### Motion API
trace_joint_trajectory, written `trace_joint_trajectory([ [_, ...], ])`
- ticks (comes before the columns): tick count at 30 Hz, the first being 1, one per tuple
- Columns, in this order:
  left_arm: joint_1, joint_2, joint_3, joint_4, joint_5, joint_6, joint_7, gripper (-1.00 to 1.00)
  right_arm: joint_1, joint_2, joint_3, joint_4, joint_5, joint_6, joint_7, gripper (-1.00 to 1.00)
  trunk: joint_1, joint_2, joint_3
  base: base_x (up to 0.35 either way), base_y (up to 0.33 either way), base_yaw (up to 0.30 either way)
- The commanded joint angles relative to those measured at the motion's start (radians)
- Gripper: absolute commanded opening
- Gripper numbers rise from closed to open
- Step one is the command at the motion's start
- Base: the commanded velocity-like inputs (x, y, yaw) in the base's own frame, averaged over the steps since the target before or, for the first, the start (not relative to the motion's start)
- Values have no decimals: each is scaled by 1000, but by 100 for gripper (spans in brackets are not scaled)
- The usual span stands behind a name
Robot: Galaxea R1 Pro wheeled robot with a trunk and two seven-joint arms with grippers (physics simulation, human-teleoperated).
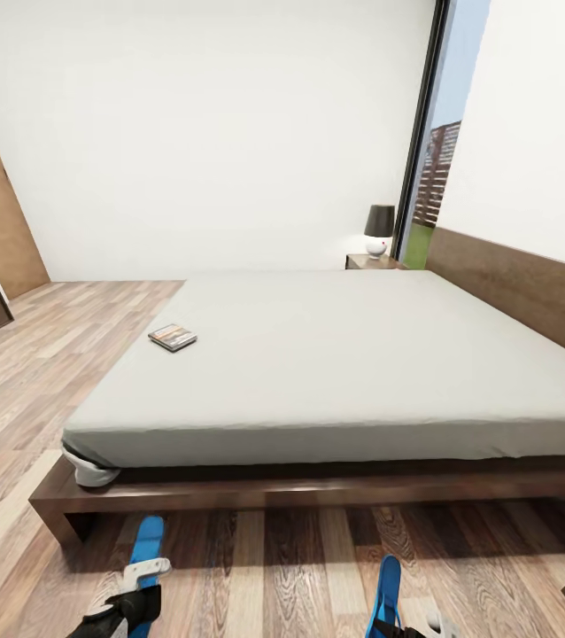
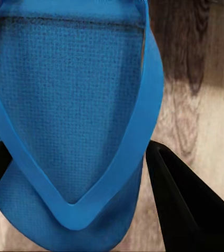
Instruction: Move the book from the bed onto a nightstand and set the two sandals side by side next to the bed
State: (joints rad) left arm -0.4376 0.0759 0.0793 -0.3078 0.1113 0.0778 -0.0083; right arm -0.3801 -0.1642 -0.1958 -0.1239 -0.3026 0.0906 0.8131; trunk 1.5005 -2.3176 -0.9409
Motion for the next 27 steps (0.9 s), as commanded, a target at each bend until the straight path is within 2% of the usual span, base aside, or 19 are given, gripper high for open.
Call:
trace_joint_trajectory([
  [1,-1,0,2,-25,10,22,30,-100,0,0,-8,0,-1,11,4,-100,0,0,-1,0,0,0],
  [4,-2,2,2,-67,10,53,82,-100,0,0,-8,0,-1,11,4,-100,0,0,-1,0,0,0],
  [7,-2,2,3,-81,10,82,100,-100,0,0,-9,0,-1,11,4,-100,0,0,-1,0,0,0],
  [22,8,-7,-1,-80,14,68,99,-100,0,0,-10,0,-1,11,4,-100,0,0,-1,0,0,0],
  [27,10,-26,-1,-80,14,68,99,-100,0,-2,-11,0,-1,11,4,-100,19,-35,-17,0,0,0],
])
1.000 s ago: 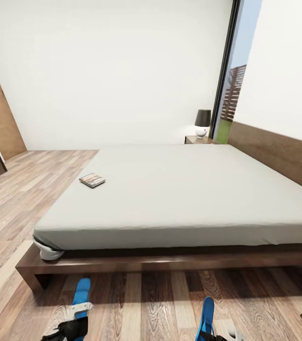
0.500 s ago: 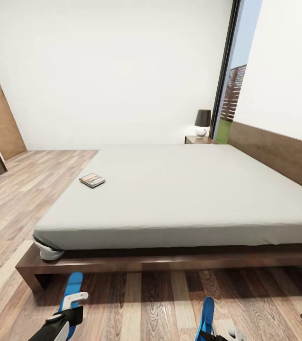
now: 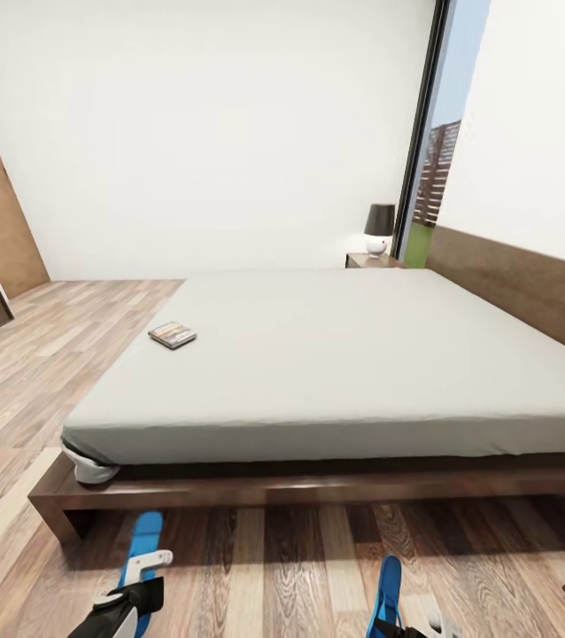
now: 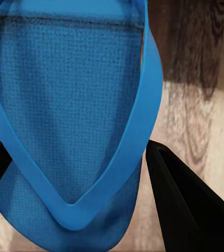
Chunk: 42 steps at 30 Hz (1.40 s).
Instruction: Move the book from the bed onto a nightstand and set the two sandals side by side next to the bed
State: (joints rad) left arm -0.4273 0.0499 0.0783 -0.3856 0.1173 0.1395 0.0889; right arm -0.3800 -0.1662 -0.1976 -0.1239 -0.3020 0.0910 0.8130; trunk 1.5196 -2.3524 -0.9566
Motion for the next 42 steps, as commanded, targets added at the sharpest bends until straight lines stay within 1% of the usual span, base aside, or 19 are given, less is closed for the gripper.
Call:
trace_joint_trajectory([
  [1,0,-4,0,-2,8,6,2,-100,0,-1,-10,0,-2,11,5,-100,4,-8,-4,0,0,0],
  [3,1,-8,1,-2,7,5,2,-100,0,-3,-10,-1,-2,12,5,-100,11,-22,-10,0,0,0],
  [10,1,-11,1,-2,7,3,2,-100,0,-44,-12,-1,-2,12,4,-100,38,-71,-32,0,0,0],
  [14,1,-11,1,-2,7,3,2,-100,0,-77,-12,-1,-2,17,10,-100,54,-99,-45,0,0,0],
  [16,1,-11,1,-2,7,3,2,-100,0,-105,-13,-3,-4,26,15,-100,61,-113,-51,0,0,0],
  [19,1,-12,1,-2,8,2,2,-100,-1,-167,-15,-12,-17,58,18,-100,73,-134,-61,0,0,0],
  [20,1,-12,1,-2,7,2,2,-100,-1,-174,-15,-13,-22,71,18,-100,77,-141,-64,0,0,0],
  [23,1,-12,2,-2,7,2,2,-100,-4,-197,-18,-33,-85,212,20,-100,81,-148,-75,0,0,0],
  [25,1,-12,2,-2,8,2,2,-100,-4,-202,-18,-95,-159,324,21,-100,82,-149,-82,0,0,0],
  [26,1,-12,2,-2,8,3,2,-100,-5,-203,-18,-160,-223,396,21,-100,83,-149,-86,0,0,0],
  [27,1,-12,2,-2,7,3,2,-100,-5,-204,-18,-181,-245,418,21,-100,83,-149,-90,0,0,0],
  [28,1,-12,1,-2,8,3,2,-100,-5,-204,-18,-240,-301,475,21,-100,84,-149,-94,0,0,0],
  [30,1,-12,1,-2,8,3,2,-100,-5,-204,-17,-298,-346,537,20,-100,84,-150,-102,0,0,0],
  [32,1,-12,1,12,8,4,-19,-100,-5,-215,-19,-360,-376,605,20,-100,85,-150,-109,0,0,0],
  [34,1,-12,1,16,7,5,-36,-100,-4,-228,-19,-368,-378,615,22,-100,86,-151,-117,0,0,0],
  [35,1,-12,1,18,7,5,-44,-100,-4,-258,-18,-371,-379,647,68,-100,87,-151,-121,0,0,0],
  [36,1,-12,1,18,7,4,-46,-100,-4,-270,-17,-371,-379,678,132,-100,87,-151,-125,0,0,0],
  [39,1,-12,1,19,7,4,-49,-100,-4,-282,-14,-369,-376,720,227,-100,88,-152,-136,0,0,0],
  [42,1,-12,1,19,7,3,-49,-100,-4,-283,-14,-367,-372,725,239,-100,90,-153,-148,0,0,0],
])
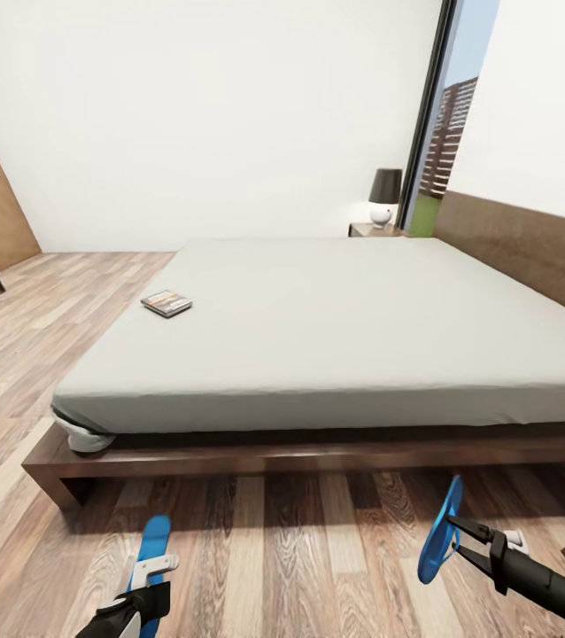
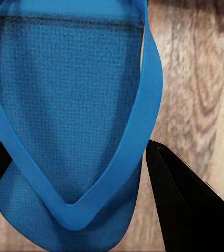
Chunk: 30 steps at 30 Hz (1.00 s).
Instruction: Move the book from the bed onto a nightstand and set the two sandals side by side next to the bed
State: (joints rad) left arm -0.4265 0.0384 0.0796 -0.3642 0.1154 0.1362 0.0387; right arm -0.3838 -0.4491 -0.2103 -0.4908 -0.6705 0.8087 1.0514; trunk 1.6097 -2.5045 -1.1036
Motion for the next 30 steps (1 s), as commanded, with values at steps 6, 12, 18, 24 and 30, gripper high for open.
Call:
trace_joint_trajectory([
  [6,0,1,3,-3,9,5,2,-100,-1,0,-3,1,-3,7,4,-100,2,-2,-24,0,0,0],
  [12,0,7,59,-4,9,-38,5,-100,-1,0,-3,1,-3,7,4,-100,5,-3,-47,0,0,0],
  [18,0,18,131,-4,6,-76,6,-100,-1,0,-4,2,-3,7,4,-100,8,-5,-71,0,0,0],
  [24,0,20,135,-4,6,-78,6,-100,-1,0,-4,2,-3,7,4,-100,11,-6,-94,0,0,0],
  [30,0,21,135,-5,6,-78,6,-100,-1,0,-4,2,-3,7,4,-100,13,-7,-117,0,0,0],
])
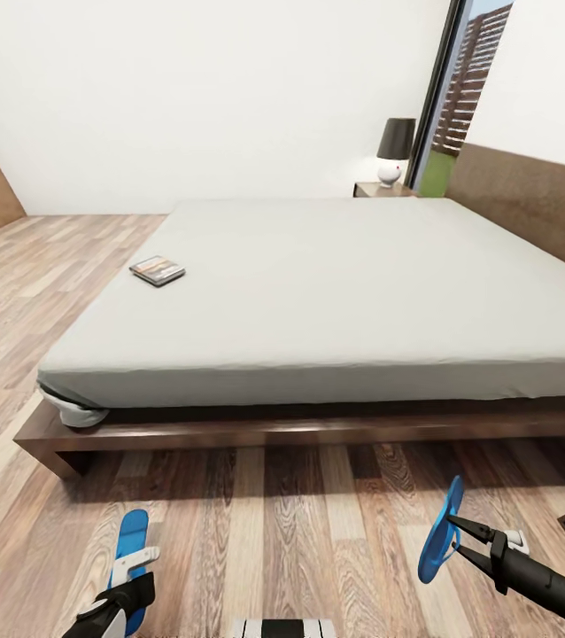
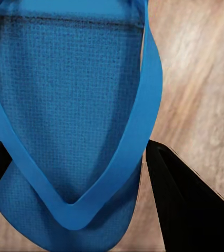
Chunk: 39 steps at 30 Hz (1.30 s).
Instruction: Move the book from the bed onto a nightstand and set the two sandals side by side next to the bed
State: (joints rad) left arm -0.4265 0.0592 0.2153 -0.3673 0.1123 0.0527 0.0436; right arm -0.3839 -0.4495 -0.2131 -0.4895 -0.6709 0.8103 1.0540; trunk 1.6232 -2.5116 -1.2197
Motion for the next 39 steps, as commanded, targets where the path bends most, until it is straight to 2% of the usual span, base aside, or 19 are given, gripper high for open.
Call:
trace_joint_trajectory([
  [1,0,1,-1,-2,9,6,1,-100,0,0,-2,0,-3,6,1,-100,0,-1,-5,0,0,0],
  [24,0,4,0,-2,9,5,1,-100,0,0,-2,0,-1,6,1,-100,11,-6,-94,0,0,0],
  [39,0,4,-1,-2,9,4,1,-100,-1,0,-2,0,-1,6,0,-100,11,-6,-94,0,0,0],
])
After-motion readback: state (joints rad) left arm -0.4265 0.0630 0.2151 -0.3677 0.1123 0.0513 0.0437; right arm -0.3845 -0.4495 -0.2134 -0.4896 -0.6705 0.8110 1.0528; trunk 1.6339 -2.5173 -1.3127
